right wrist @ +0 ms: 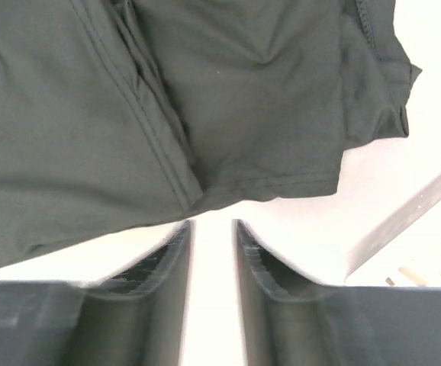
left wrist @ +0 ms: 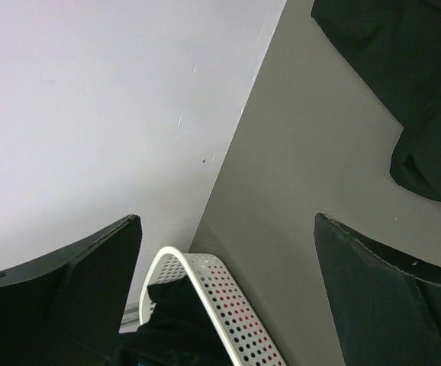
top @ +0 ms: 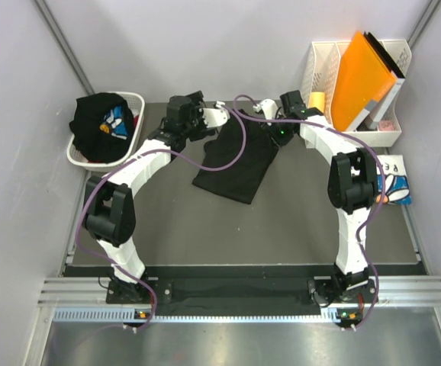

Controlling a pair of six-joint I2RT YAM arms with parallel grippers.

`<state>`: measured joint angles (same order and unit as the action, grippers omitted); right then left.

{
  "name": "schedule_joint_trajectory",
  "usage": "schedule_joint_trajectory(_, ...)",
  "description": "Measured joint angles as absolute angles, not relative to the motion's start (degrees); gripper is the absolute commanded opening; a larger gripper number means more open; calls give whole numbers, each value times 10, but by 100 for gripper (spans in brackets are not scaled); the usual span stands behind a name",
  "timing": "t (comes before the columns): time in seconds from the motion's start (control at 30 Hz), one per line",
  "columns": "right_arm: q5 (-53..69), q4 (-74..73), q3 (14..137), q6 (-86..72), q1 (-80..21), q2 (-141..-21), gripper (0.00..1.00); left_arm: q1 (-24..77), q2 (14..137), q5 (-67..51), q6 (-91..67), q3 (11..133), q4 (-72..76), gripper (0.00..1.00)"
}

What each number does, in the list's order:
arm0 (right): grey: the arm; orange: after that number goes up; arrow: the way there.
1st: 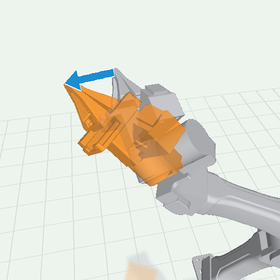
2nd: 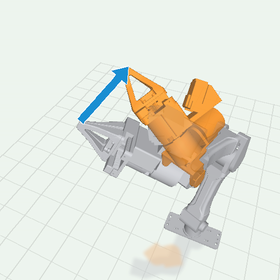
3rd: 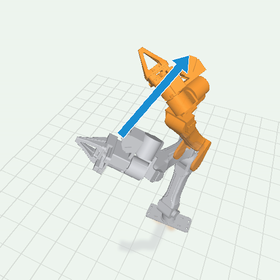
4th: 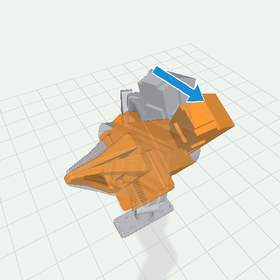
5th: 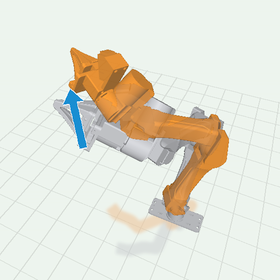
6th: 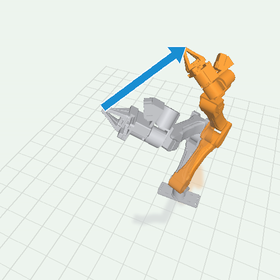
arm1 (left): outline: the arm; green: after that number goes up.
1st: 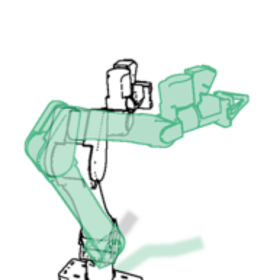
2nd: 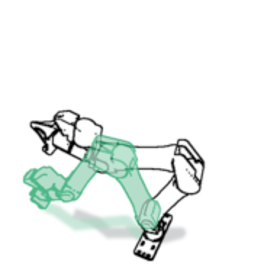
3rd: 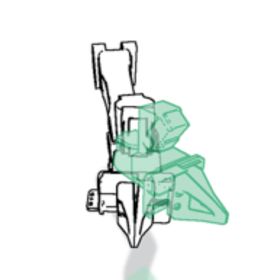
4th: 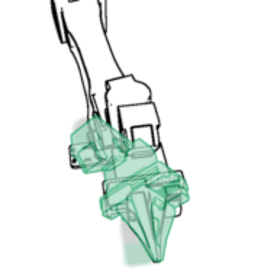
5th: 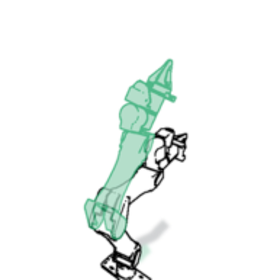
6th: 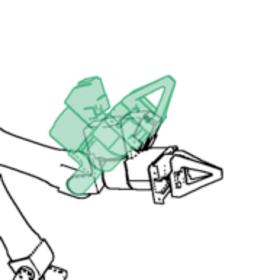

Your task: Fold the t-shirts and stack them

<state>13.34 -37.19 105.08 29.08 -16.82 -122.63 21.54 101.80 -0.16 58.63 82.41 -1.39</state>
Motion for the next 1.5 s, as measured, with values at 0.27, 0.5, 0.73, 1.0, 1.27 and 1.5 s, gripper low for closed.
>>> schedule_joint_trajectory(0.27,129,-372,1051,295,-167,-1227,52,215,1034,10,585,824,1,99)
schedule_joint_trajectory(0.5,124,-366,1042,295,-163,-1224,52,199,1180,-13,514,949,-91,97)
schedule_joint_trajectory(0.73,118,-395,982,326,-145,-1177,51,190,1282,-71,465,1091,-195,83)
schedule_joint_trajectory(1.0,100,-416,976,352,-129,-1139,52,173,1282,-166,460,1095,-259,81)
schedule_joint_trajectory(1.27,89,-434,976,360,-122,-1138,51,123,1282,-193,503,1093,-274,82)
schedule_joint_trajectory(1.5,75,-457,988,371,-122,-1138,51,111,1282,-215,545,1093,-280,83)
